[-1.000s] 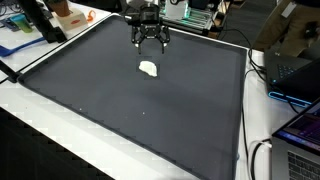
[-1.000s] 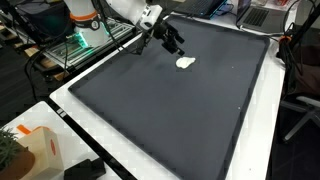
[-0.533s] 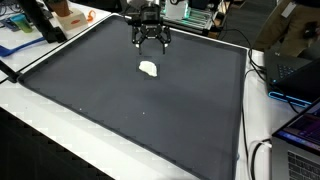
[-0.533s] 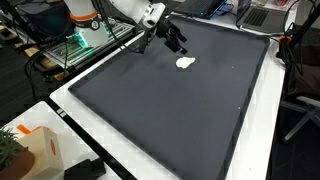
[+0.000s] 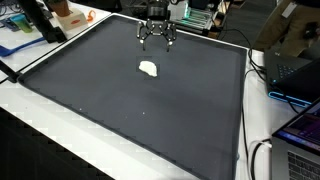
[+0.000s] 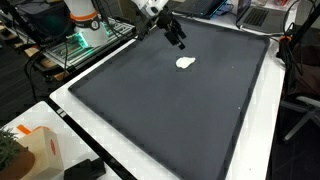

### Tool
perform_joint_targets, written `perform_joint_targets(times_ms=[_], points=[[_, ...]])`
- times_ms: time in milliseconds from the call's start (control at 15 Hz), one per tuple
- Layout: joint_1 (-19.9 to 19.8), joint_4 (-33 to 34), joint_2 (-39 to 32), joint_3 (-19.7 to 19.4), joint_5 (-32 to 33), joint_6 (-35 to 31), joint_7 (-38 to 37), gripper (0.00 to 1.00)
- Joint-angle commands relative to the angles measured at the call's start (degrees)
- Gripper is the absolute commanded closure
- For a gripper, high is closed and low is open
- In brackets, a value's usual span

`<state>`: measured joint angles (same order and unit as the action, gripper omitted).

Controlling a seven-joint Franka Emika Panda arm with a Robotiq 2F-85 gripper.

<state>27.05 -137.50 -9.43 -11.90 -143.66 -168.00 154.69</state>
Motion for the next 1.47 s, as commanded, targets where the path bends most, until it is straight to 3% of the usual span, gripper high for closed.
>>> perform_joint_targets(times_ms=[0, 467, 667, 933, 1000, 1067, 1400], points=[[2.35, 3.7, 0.89, -1.76, 0.0, -6.72, -1.06, 0.0], [3.01, 10.82, -3.69, -0.45, 0.0, -17.71, -8.57, 0.0], [0.71, 10.22, -5.29, 4.53, 0.0, -22.5, -13.91, 0.0], [-3.37, 9.8, -6.41, 11.42, 0.0, -23.38, -18.7, 0.0], [-5.11, 8.12, -5.61, 14.68, 7.53, -22.48, -28.18, 0.0], [-1.9, 9.74, -6.24, 10.29, 1.84, -22.19, -19.74, 0.0], [-2.71, 10.92, -6.84, 11.27, 2.41, -23.04, -21.52, 0.0]])
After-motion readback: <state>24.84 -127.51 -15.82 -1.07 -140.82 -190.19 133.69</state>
